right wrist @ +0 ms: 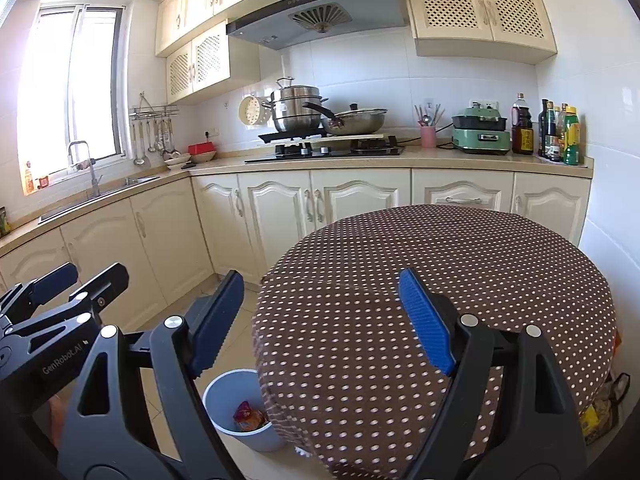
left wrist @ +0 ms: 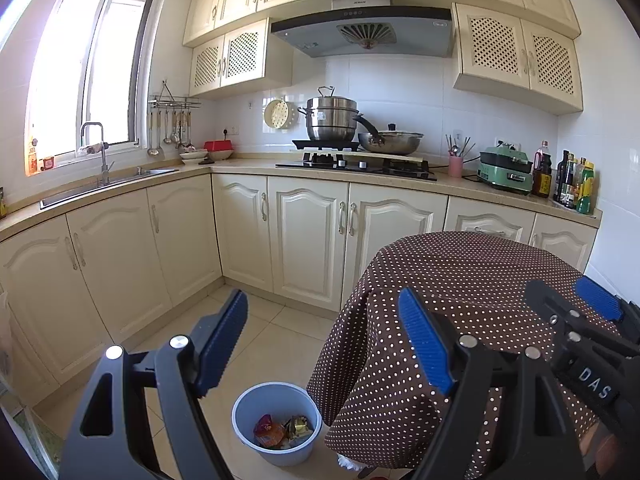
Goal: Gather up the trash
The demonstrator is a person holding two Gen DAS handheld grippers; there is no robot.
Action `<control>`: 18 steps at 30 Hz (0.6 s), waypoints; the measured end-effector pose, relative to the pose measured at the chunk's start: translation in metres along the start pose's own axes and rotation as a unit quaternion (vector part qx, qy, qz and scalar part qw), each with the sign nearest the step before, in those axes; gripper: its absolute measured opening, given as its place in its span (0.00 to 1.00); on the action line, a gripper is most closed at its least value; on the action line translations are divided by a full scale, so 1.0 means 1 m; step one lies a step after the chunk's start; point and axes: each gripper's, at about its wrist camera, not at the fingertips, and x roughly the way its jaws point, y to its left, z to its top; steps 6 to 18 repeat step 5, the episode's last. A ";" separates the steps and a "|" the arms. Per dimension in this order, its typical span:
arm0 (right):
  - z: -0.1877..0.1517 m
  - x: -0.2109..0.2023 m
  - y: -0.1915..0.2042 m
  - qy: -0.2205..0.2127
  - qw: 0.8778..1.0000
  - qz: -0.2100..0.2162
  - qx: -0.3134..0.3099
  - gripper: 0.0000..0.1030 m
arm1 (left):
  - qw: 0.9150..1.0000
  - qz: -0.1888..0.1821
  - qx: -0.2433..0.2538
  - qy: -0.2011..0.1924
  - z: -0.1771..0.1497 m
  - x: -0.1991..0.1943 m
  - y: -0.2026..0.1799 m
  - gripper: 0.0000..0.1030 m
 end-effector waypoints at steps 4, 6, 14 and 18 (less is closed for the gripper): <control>0.008 0.005 -0.023 -0.001 1.000 -0.021 -0.001 0.79 | 1.000 0.014 0.001 0.016 -0.001 0.018 -0.003 0.75; 0.012 0.010 -0.033 0.004 0.999 -0.033 -0.005 0.83 | 1.000 0.020 0.001 0.023 -0.002 0.023 -0.003 0.75; 0.012 0.010 -0.033 0.004 0.999 -0.033 -0.005 0.83 | 1.000 0.020 0.001 0.023 -0.002 0.023 -0.003 0.75; 0.012 0.010 -0.033 0.004 0.999 -0.033 -0.005 0.83 | 1.000 0.020 0.001 0.023 -0.002 0.023 -0.003 0.75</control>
